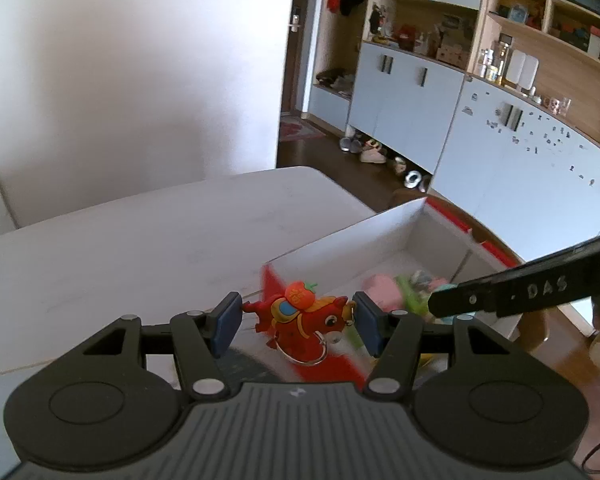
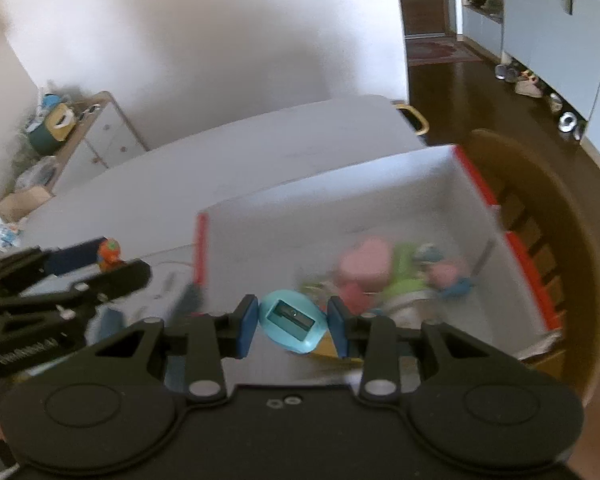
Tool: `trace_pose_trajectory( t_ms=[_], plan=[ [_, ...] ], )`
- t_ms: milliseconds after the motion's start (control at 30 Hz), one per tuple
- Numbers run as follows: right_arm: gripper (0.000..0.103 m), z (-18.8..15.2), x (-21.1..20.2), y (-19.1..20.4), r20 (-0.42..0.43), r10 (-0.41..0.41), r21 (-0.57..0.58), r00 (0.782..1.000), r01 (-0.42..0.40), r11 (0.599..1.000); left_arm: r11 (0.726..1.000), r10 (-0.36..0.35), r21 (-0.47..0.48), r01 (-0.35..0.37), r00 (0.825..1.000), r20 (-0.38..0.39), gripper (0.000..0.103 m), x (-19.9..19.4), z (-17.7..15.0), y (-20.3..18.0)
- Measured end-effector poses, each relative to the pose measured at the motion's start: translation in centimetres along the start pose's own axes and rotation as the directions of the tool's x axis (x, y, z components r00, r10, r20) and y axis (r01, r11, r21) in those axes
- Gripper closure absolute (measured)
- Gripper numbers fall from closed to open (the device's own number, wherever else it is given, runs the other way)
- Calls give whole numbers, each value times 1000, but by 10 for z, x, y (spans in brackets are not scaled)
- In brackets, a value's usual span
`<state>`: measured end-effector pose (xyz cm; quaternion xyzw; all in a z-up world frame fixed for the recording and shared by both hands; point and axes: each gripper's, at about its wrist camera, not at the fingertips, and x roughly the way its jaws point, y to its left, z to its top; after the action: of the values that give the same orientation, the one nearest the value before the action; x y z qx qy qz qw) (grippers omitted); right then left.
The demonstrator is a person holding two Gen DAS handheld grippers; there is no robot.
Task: Organize rigid objects
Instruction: 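Carry the horse toy and teal sharpener up over the red box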
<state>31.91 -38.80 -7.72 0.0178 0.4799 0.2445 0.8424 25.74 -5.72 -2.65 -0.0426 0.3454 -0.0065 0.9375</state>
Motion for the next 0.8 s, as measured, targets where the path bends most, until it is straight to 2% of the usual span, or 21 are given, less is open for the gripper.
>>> trace_pose_trajectory(
  t_ms=[267,600,800],
  plan=[
    [66,-5,-3,-49,-4,-26,-44,1000,26,999,998,-17,53,19,999,-37,43,36,19,-52],
    [66,-1,12,-72,-16,-33,-151,999,31,988,996,-12,82,24,989,-144,43,109,41,-95],
    [66,13,31,-74,16,-47,-243,999,49,969,997,30,77,-14,978,-208,43,158,45,-107]
  ],
)
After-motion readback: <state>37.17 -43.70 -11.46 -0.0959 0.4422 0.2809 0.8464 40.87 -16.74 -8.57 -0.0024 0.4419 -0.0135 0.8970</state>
